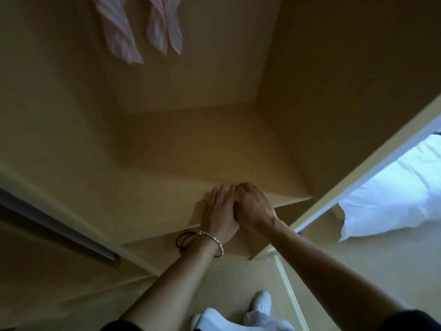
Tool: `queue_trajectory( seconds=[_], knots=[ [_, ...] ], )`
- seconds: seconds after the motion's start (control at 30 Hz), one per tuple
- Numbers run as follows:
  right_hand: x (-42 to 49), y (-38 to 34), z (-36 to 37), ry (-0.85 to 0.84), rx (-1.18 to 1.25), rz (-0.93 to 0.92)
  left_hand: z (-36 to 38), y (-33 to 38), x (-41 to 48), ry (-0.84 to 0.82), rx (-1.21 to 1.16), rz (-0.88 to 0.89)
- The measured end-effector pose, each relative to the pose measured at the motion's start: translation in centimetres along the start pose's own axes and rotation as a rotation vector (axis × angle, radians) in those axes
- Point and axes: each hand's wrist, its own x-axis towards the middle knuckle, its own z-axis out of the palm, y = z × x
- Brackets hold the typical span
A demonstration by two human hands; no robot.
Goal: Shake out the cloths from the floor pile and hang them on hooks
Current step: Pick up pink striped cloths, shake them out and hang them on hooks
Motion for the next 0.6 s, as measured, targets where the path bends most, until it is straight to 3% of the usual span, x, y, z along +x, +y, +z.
queue_trajectory(
  seconds=[0.2, 0.3, 0.6],
  knots=[
    [-4.5, 3.2, -0.8, 0.071, 0.033, 0.126, 1.7, 4.0, -1.1, -0.152, -0.026, 0.091],
    [-7.6, 5.9, -1.2, 0.121, 0.054, 0.190, 3.5, 6.9, -1.9, -0.147, -0.009, 0.187],
    [-23.2, 19.9, -2.4, 0.191, 0.148, 0.497, 13.3, 22.6, -8.3, -0.305, 0.065, 0.452]
  ],
)
